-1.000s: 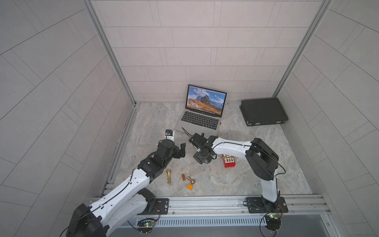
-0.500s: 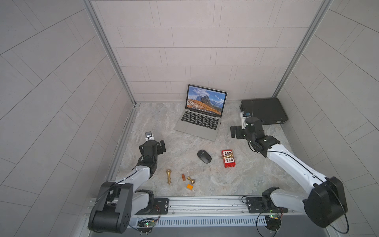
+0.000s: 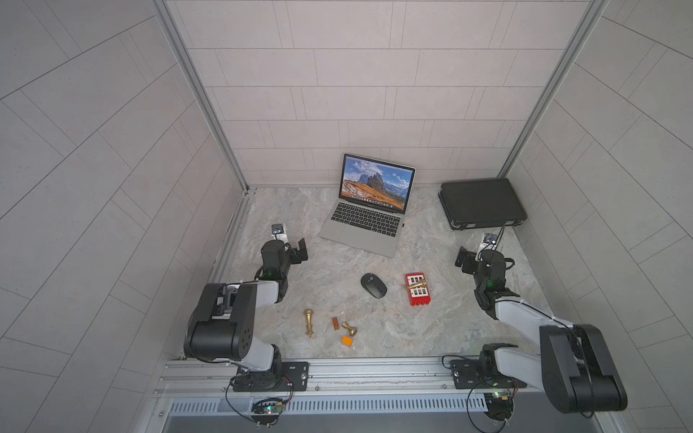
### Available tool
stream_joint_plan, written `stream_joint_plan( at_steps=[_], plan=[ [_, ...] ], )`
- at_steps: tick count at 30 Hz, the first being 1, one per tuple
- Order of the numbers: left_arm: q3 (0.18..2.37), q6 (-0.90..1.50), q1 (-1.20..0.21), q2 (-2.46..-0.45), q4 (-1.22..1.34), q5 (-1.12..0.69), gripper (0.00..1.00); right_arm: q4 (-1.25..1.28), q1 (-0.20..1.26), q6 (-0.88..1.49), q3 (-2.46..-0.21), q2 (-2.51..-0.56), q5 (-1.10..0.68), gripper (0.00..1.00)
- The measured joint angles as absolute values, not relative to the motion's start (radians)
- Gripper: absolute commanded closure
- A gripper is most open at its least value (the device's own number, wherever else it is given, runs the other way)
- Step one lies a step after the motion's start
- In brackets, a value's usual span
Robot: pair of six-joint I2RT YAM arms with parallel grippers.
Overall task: Insert the wireless mouse receiver into the laptop
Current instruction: Reset both arms
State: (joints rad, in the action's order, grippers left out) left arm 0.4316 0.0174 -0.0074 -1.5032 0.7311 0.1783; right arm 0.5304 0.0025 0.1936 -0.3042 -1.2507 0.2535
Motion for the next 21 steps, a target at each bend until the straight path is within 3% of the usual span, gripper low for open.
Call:
stream_joint_plan(
  at_steps=[8, 21],
  plan=[
    [0.432, 0.019, -0.007, -1.503, 0.722, 0.183, 0.0, 0.828, -0.017, 0.116, -0.349, -1.551, 0.093, 0.0],
    [0.432, 0.019, -0.007, -1.503, 0.707, 0.184, 0.0, 0.816, -0.014, 0.085, -0.4, -1.544, 0.033, 0.0]
  ],
)
